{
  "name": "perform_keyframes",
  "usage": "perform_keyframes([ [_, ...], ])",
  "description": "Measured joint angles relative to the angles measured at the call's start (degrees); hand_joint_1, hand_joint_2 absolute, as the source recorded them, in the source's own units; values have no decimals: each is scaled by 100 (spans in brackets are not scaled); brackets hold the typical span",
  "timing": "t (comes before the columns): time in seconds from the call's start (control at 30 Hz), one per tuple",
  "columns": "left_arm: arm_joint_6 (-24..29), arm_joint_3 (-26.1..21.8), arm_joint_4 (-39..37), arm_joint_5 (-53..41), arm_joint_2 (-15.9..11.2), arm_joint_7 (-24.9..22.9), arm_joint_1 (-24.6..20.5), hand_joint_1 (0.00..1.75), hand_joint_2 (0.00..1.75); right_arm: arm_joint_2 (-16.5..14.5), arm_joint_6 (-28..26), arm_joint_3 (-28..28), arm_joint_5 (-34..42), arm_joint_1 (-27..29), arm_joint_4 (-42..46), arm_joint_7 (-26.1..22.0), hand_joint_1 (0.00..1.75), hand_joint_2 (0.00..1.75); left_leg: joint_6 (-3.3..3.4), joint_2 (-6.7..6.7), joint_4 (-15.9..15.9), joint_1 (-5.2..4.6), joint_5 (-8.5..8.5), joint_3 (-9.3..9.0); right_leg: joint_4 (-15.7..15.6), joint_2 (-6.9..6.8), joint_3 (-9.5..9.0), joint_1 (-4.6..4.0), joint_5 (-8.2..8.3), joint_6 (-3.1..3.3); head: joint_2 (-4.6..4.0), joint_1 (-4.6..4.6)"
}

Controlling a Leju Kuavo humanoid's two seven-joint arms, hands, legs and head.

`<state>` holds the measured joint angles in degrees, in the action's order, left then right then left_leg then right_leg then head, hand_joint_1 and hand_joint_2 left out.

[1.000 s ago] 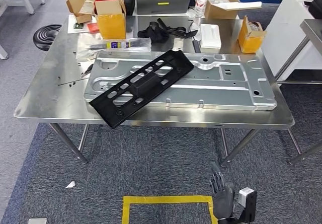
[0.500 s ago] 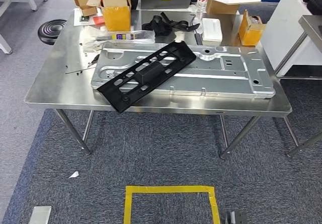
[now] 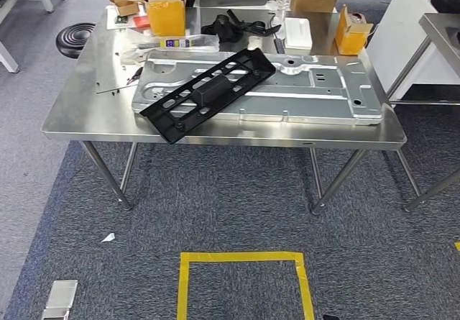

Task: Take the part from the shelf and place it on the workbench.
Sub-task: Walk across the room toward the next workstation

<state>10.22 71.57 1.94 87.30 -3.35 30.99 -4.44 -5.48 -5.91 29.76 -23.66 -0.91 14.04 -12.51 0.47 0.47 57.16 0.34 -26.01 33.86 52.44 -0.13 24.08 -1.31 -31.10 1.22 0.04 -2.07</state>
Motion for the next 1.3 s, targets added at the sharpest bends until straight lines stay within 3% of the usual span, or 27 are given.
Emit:
perform_keyframes([
  [0.07,1,11,-8,0,0,-12,1,0,0,-2,-5,34,-69,-5,-27,181,0,0,-45,-14,283,5,-337,114,-42,-37,99,28,133,58,0,-7],
  [0.13,3,15,-12,0,-5,-25,3,0,0,-5,10,55,-132,2,-43,238,0,0,-86,-16,972,23,-887,311,9,-55,266,33,221,84,0,-13],
  [0.17,7,16,-14,0,-10,-28,3,0,0,-7,28,66,-157,6,-52,227,0,0,-110,-15,1317,31,-1049,375,52,-59,361,34,258,78,0,-13],
  [0.2,9,16,-14,0,-15,-30,3,0,0,-11,48,75,-178,6,-61,205,0,0,-132,-15,1542,38,-1086,379,102,-63,458,36,291,71,0,-13],
  [0.23,12,17,-15,0,-22,-30,4,0,0,-16,71,85,-198,2,-66,173,0,0,-151,-15,1581,48,-1000,297,160,-65,554,41,318,59,0,-13],
  [0.27,14,17,-17,0,-29,-31,3,0,0,-22,91,92,-215,-2,-69,145,0,0,-166,-14,1414,62,-840,125,222,-65,645,47,339,44,0,-12],
  [0.33,14,22,-22,0,-44,-30,-8,0,0,-36,128,107,-240,-13,-70,100,0,0,-189,-15,697,85,-615,-384,381,-63,820,48,360,6,0,-12],
  [0.4,17,28,-27,0,-56,-28,-22,0,0,-48,166,132,-256,-21,-73,54,0,0,-155,-19,136,84,-639,-713,517,-60,958,35,394,-53,0,-8],
  [0.5,20,45,-30,0,-60,-25,-15,0,0,-59,200,167,-273,-18,-79,4,0,0,-36,-17,8,75,-648,-678,581,-46,1071,36,459,-155,0,-4],
  [0.53,21,53,-31,0,-59,-25,-11,0,0,-62,209,178,-274,-14,-83,-1,0,0,23,-11,4,82,-607,-631,648,-34,1112,44,366,-193,0,0],
  [0.6,30,63,-32,0,-59,-25,-6,0,0,-71,243,202,-258,-9,-96,-21,0,0,118,4,-3,93,-503,-517,1087,-14,1254,77,-95,-269,0,7],
  [0.67,45,66,-34,0,-61,-24,-3,0,0,-82,275,256,-244,-11,-105,-29,0,0,147,9,3,80,-400,-387,1811,-14,1416,115,-571,-320,0,11],
  [0.7,50,66,-36,0,-61,-24,-1,0,0,-86,283,290,-247,-14,-106,-19,0,0,149,5,6,70,-350,-325,2067,-13,1431,126,-651,-331,0,11],
  [0.73,51,67,-37,0,-61,-23,0,0,0,-88,282,317,-260,-15,-108,2,0,0,146,-9,9,60,-302,-265,2136,-9,1358,132,-605,-329,0,12],
  [0.77,51,67,-38,0,-61,-22,-1,0,0,-88,279,337,-273,-15,-108,22,0,0,139,-35,10,48,-254,-209,1969,7,1174,131,-463,-308,0,12],
  [0.83,48,69,-39,0,-52,-24,-8,0,0,-75,257,369,-285,-14,-108,46,0,0,121,-105,10,26,-163,-114,1140,175,577,105,-162,-198,0,11],
  [0.9,40,73,-39,0,-39,-27,-28,0,0,-53,231,418,-306,-11,-109,106,0,0,86,-179,11,17,-66,-41,369,377,107,73,-71,-93,0,8],
  [0.93,36,76,-39,0,-33,-29,-36,0,0,-41,222,445,-319,-11,-109,143,0,0,57,-219,8,27,-14,-4,199,420,22,58,-77,-69,0,7],
  [1.0,34,81,-40,0,-45,-30,-27,0,0,-34,211,492,-338,-21,-110,197,0,0,-12,-299,1,47,58,64,102,319,36,52,-26,-39,0,6],
  [1.03,34,83,-42,1,-52,-31,-14,0,0,-33,209,506,-341,-26,-110,207,0,0,-39,-292,41,51,-5,102,76,256,63,60,21,-7,0,5],
  [1.1,31,84,-43,1,-63,-29,-8,0,0,-29,207,528,-343,-27,-110,211,0,0,-77,-206,422,55,-410,241,43,129,146,80,115,50,0,-1],
  [1.17,17,85,-43,0,-63,-22,-20,0,0,-27,212,566,-348,-26,-110,192,0,0,-122,-138,1178,63,-901,443,96,33,280,69,179,72,0,-3],
  [1.2,9,85,-43,0,-64,-19,-21,0,0,-28,219,589,-353,-29,-110,176,0,0,-144,-127,1498,66,-1007,494,136,-10,358,66,206,71,0,-4],
  [1.23,6,85,-43,0,-64,-17,-18,0,0,-31,227,609,-360,-34,-110,162,0,0,-162,-119,1649,70,-987,466,185,-41,440,66,230,64,0,-4],
  [1.27,4,85,-43,0,-65,-18,-14,0,0,-34,237,623,-368,-40,-110,148,0,0,-172,-112,1588,75,-864,340,241,-60,522,68,248,53,0,-5],
  [1.3,4,85,-43,0,-66,-18,-13,0,0,-38,249,633,-380,-48,-110,139,0,0,-178,-105,1319,81,-704,119,303,-71,602,73,261,40,0,-5],
])
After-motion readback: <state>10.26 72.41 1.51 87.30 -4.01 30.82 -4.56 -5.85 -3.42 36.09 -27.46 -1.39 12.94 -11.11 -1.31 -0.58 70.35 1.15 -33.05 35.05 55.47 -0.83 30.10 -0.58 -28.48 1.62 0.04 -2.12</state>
